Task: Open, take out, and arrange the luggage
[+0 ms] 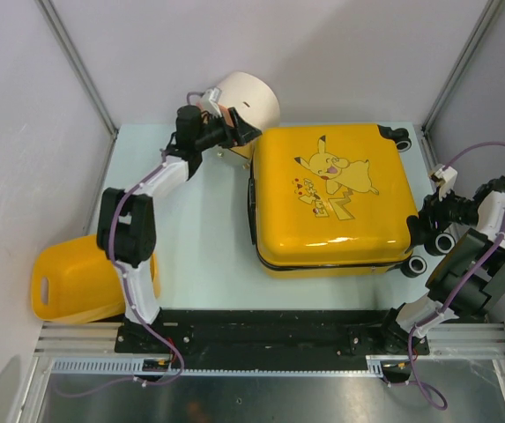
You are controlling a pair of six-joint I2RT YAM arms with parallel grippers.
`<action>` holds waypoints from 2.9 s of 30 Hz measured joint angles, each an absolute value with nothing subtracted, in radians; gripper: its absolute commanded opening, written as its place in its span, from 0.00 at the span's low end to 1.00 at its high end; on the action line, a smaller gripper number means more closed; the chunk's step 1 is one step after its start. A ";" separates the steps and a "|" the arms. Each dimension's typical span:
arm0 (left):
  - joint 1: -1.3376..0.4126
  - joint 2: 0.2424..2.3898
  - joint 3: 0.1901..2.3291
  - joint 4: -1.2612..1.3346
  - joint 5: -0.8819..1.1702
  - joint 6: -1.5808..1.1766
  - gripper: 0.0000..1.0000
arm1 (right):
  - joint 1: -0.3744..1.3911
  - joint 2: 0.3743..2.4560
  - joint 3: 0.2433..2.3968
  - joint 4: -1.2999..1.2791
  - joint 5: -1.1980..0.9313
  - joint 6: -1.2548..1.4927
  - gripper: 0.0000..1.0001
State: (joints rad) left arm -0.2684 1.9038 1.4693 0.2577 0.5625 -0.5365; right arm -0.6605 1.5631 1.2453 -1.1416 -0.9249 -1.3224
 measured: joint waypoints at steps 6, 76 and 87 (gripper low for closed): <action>-0.314 2.086 1.664 0.284 0.610 -0.569 0.86 | -0.661 1.563 1.245 -1.148 -0.925 -1.330 0.43; -0.009 1.066 0.866 -0.141 0.682 -0.396 0.88 | -0.156 1.345 0.662 -1.290 -1.225 -1.748 0.40; -0.009 1.082 0.866 -0.142 0.670 -0.389 0.87 | -0.315 1.287 0.650 -1.275 -1.272 -1.680 0.00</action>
State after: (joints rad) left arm -0.0086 1.0817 0.8658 -0.1417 0.6701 -0.3889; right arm -0.3145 1.2869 0.6498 -1.2747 -1.2720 -1.6802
